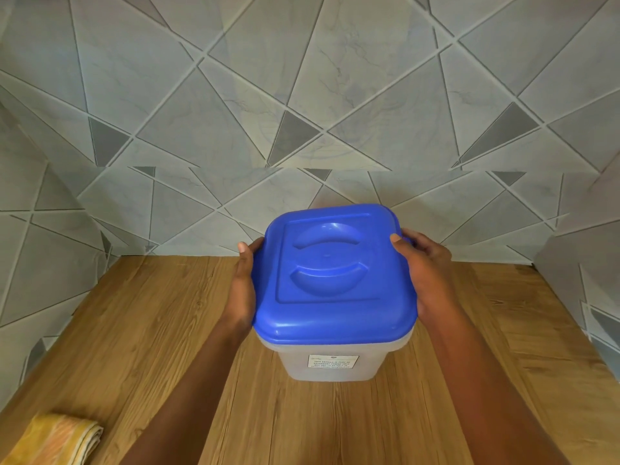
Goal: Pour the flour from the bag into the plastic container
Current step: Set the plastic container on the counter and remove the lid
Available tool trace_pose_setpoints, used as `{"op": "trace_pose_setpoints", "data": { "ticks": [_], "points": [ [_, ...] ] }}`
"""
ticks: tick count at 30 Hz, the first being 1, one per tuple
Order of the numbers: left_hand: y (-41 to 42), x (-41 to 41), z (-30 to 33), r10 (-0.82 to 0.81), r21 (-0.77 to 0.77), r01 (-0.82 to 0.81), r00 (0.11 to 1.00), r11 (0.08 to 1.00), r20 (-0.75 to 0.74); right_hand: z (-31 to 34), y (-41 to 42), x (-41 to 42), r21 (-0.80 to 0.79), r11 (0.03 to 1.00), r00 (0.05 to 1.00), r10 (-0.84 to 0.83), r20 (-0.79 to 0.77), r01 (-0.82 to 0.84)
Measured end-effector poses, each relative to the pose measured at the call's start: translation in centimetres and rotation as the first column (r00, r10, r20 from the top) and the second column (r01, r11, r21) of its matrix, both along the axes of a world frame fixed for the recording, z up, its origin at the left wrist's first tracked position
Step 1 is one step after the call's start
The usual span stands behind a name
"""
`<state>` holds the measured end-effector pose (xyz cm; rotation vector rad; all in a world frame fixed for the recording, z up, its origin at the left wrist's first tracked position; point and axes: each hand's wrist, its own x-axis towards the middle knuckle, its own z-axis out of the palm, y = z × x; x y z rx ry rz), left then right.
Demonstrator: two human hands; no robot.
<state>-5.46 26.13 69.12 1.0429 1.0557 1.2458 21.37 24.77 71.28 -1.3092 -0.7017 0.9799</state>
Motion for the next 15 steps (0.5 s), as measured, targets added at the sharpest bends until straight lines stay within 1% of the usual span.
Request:
{"op": "trace_pose_setpoints", "data": {
  "ticks": [1,4,5,7,9,11,13,15],
  "points": [
    [-0.1,0.0,0.5,0.018,0.018,-0.018,1.000,1.000,0.004,0.5,-0.1,0.1,0.014,1.000,0.999,-0.013,-0.032,0.013],
    [0.5,-0.3,0.9,0.064,0.065,-0.064,0.998,0.996,0.007,2.2,-0.9,1.2,0.095,0.995,0.978,-0.022,-0.209,0.042],
    [0.5,-0.2,1.1,0.053,0.088,-0.051,0.998,0.995,-0.020,2.9,-1.2,1.5,0.137,0.990,0.971,-0.011,-0.239,0.045],
    [0.3,0.3,0.9,0.033,0.156,-0.007,0.986,0.988,-0.165,4.6,-2.0,2.2,0.236,0.971,0.974,0.007,-0.227,0.048],
    [-0.2,1.1,0.4,0.054,0.207,0.023,0.933,0.978,-0.356,6.6,-2.8,3.1,0.351,0.935,0.987,0.005,-0.158,0.052],
    [0.2,1.5,-0.5,0.113,0.253,0.033,0.832,0.967,-0.543,8.7,-3.5,4.2,0.455,0.889,0.998,-0.032,-0.045,0.050],
    [0.9,1.6,-1.2,0.140,0.261,0.063,0.710,0.963,-0.690,10.7,-4.6,5.5,0.529,0.849,0.987,-0.099,0.124,0.019],
    [1.3,1.8,-1.5,0.139,0.246,0.104,0.592,0.964,-0.794,11.7,-5.9,6.6,0.560,0.827,0.918,-0.187,0.350,-0.045]
  ]
}}
